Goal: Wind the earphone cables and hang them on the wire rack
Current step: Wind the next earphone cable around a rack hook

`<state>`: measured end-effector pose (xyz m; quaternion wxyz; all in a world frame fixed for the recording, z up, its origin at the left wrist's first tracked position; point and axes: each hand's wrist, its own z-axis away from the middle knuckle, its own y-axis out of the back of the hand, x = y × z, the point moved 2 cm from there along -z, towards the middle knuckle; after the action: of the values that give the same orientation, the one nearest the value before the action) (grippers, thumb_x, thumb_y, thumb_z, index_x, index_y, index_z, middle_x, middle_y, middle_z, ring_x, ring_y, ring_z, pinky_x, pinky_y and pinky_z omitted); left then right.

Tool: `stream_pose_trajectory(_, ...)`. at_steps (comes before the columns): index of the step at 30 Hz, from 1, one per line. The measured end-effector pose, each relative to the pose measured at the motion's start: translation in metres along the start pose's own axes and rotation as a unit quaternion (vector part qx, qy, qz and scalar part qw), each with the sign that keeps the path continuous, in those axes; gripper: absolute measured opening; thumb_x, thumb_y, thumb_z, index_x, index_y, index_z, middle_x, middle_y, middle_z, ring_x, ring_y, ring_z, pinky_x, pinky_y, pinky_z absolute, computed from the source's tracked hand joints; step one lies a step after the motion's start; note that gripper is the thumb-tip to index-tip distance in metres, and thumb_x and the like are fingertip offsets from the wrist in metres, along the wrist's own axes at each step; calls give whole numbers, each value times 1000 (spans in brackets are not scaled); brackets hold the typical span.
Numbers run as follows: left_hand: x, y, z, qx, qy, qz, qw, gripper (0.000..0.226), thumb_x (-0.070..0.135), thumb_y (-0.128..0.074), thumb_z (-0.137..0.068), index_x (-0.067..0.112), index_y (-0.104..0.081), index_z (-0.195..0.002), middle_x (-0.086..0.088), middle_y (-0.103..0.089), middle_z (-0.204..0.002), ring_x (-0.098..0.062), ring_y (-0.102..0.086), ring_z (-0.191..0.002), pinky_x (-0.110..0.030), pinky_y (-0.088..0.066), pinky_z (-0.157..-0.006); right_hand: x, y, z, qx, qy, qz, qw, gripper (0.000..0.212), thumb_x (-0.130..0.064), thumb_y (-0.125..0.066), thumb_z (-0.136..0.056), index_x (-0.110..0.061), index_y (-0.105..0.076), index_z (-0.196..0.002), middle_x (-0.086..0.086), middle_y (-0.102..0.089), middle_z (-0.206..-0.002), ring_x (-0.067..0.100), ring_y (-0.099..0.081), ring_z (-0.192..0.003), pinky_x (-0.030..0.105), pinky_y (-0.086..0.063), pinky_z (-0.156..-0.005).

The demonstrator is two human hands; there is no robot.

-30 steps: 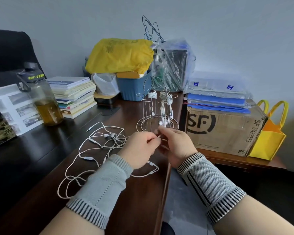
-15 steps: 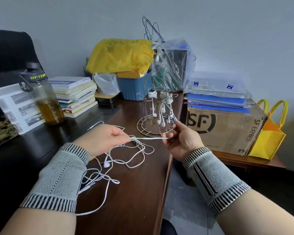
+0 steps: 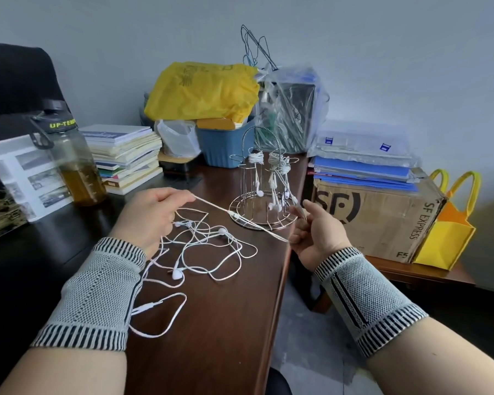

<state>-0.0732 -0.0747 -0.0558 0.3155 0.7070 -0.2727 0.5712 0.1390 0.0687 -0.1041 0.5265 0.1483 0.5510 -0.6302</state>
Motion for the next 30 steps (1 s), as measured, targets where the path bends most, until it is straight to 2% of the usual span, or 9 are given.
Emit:
stream_pose_trajectory(4,12,-16,10,-73,-43,-64,994,18,20,-67,-89,23,-78,-76,9,-31,-46,-11,-24,-45,-24,-19,-45,9,3,1,-12,-23,-4,1000,18,-24,-56,-92,-9,-66,-89,-5,-47,-55,7,-43,-46,19,-39,-49)
stream_pose_trajectory(7,20,-31,18,-94,-65,-99,988,17,16,-65,-91,17,-76,-78,16,-39,-38,-3,-35,-37,-25,-24,-51,11,5,2,2,-12,-7,1000,12,-18,-57,-91,-9,-64,-93,-2,-58,-60,12,-57,-60,23,-43,-57)
stream_pose_trajectory(12,25,-49,28,-126,-82,-128,980,10,14,-65,-90,10,-74,-87,20,-46,-37,6,-44,-37,-20,-27,-52,4,16,7,134,84,104,982,12,-13,-54,-91,-10,-61,-100,0,-61,-96,13,-56,-81,28,-46,-70)
stream_pose_trajectory(14,24,-56,31,-140,-88,-144,976,10,15,-66,-89,14,-75,-85,20,-48,-39,6,-45,-38,-18,-28,-52,-2,21,13,199,197,230,932,31,-14,-52,-90,-13,-58,-121,1,-58,-121,15,-57,-102,29,-47,-83)
stream_pose_trajectory(16,22,-64,34,-153,-98,-177,967,10,20,-67,-89,17,-76,-84,22,-47,-38,9,-46,-39,-13,-30,-49,-8,16,28,205,368,347,838,36,-14,-51,-91,-15,-57,-127,2,-53,-131,12,-51,-116,24,-38,-97)
stream_pose_trajectory(18,20,-71,36,-166,-102,-209,958,11,24,-67,-90,20,-77,-86,24,-48,-38,11,-47,-41,-7,-30,-46,-5,2,46,118,509,387,760,29,-15,-51,-92,-12,-63,-119,0,-60,-119,5,-52,-111,17,-37,-95)
stream_pose_trajectory(22,12,-78,34,-168,-107,-200,959,12,25,-68,-89,28,-77,-82,12,-73,-70,1,-62,-67,-22,-48,-71,16,-17,58,-77,490,460,736,29,-37,-44,-92,-24,-69,-88,-11,-65,-73,5,-61,-69,22,-49,-67)
stream_pose_trajectory(25,9,-73,32,-156,-108,-244,951,11,30,-69,-87,30,-76,-78,8,-74,-77,-5,-65,-76,-22,-48,-74,21,-7,50,-31,467,485,739,47,-49,-44,-87,-11,-62,-64,2,-56,-54,14,-51,-54,34,-44,-57)
stream_pose_trajectory(30,8,-55,24,-107,-83,-280,950,14,36,-70,-86,27,-77,-78,18,-67,-62,7,-58,-62,-19,-39,-62,3,19,38,90,449,420,784,45,-28,-56,-95,-1,-53,-59,2,-46,-48,9,-37,-45,23,-33,-47)
